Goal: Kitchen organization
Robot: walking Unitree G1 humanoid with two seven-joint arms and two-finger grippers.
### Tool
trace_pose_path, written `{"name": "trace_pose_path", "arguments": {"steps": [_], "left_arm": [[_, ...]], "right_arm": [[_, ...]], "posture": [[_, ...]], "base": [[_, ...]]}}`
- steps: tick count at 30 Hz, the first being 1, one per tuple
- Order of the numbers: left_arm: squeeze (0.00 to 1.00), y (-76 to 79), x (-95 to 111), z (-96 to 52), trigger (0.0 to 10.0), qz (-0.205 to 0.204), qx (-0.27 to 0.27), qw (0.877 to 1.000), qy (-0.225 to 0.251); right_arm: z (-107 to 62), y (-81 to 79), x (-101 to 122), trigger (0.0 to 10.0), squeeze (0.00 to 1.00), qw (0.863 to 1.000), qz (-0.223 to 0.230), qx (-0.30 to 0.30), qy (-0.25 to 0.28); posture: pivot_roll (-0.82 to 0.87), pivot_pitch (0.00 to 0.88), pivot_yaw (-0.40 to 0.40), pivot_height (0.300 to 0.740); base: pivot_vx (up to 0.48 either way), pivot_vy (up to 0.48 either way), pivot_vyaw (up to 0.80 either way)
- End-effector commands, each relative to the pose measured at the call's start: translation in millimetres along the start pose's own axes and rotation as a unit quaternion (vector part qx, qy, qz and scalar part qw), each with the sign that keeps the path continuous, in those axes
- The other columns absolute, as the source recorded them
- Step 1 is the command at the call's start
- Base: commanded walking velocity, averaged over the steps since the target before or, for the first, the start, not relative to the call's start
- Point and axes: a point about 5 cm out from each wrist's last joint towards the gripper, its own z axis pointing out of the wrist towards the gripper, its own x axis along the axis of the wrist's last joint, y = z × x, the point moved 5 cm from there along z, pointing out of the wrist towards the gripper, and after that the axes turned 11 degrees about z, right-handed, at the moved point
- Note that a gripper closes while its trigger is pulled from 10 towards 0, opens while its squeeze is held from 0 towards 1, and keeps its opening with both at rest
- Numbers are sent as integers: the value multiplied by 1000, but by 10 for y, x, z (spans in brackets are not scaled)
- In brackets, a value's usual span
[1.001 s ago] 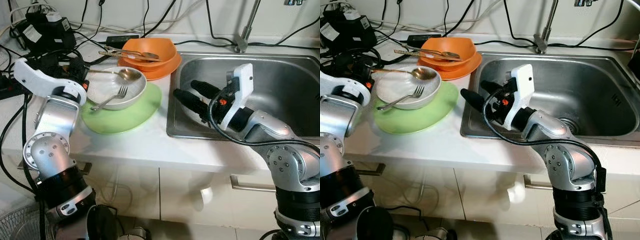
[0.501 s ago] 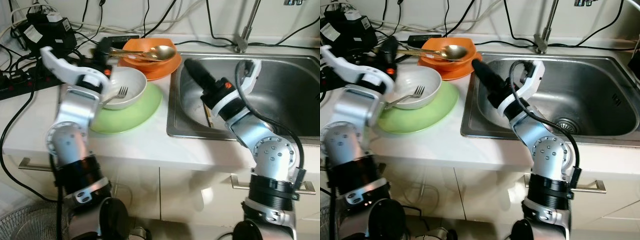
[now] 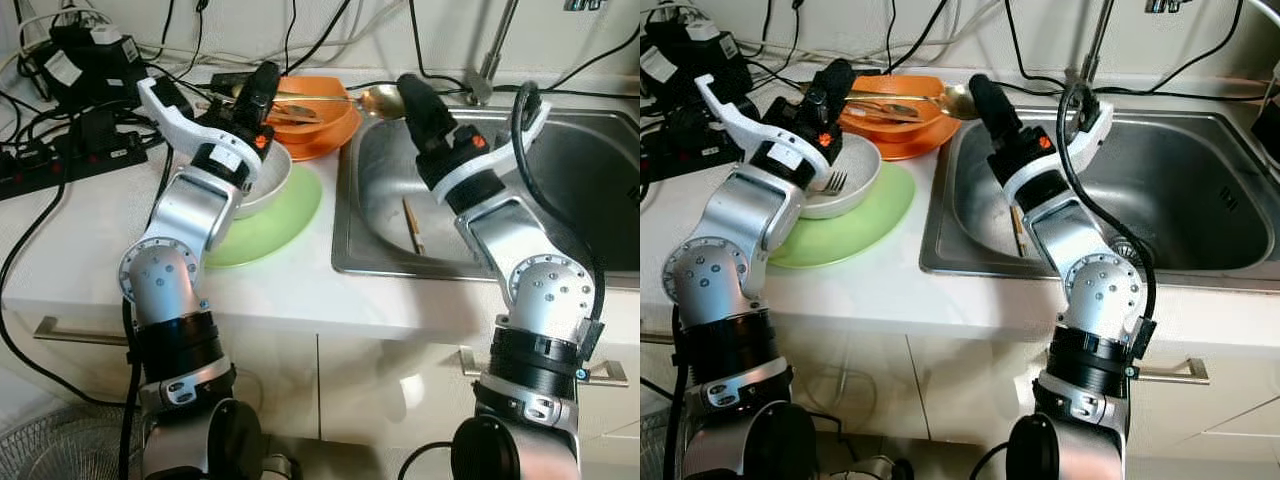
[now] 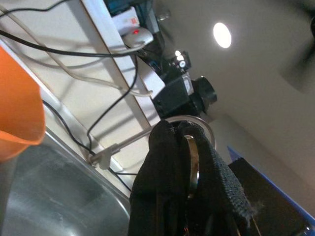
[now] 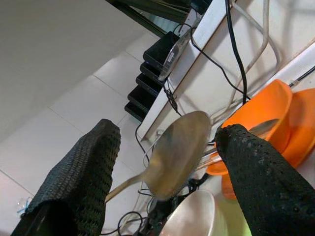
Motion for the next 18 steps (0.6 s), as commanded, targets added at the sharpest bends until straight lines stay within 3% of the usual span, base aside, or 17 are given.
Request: {"name": "trace_pose_path", "arguments": {"steps": [1, 5, 6, 7, 8, 18], "left_arm": [[0, 119, -243, -10, 0, -53, -24, 998, -9], [0, 174, -332, -8, 0, -67, -35, 997, -21], [0, 180, -342, -8, 0, -68, -36, 997, -22], [0, 185, -349, -8, 0, -69, -37, 997, -23], [0, 189, -357, -8, 0, -70, -38, 997, -23], [0, 151, -370, 13, 0, -72, -32, 997, -23]], "right_arm": [[32, -46, -1, 10000, 0, 1000, 10, 6, 1], [64, -100, -11, 10000, 0, 1000, 10, 18, -7], [62, -103, -6, 6314, 0, 1000, 10, 19, -7], [62, -102, 0, 1294, 0, 1000, 10, 18, -6], [59, -102, 8, 0, 0, 1000, 11, 18, -4], [62, -105, 26, 0, 0, 1000, 13, 13, -2]], "posture": [[80, 43, 17, 740], [78, 48, 6, 740], [75, 51, 1, 740], [75, 51, 1, 740], [71, 52, 1, 740], [66, 61, -9, 740]], "base": [[0, 0, 0], [0, 0, 0], [0, 0, 0], [0, 0, 0], [0, 0, 0], [0, 0, 0]]}}
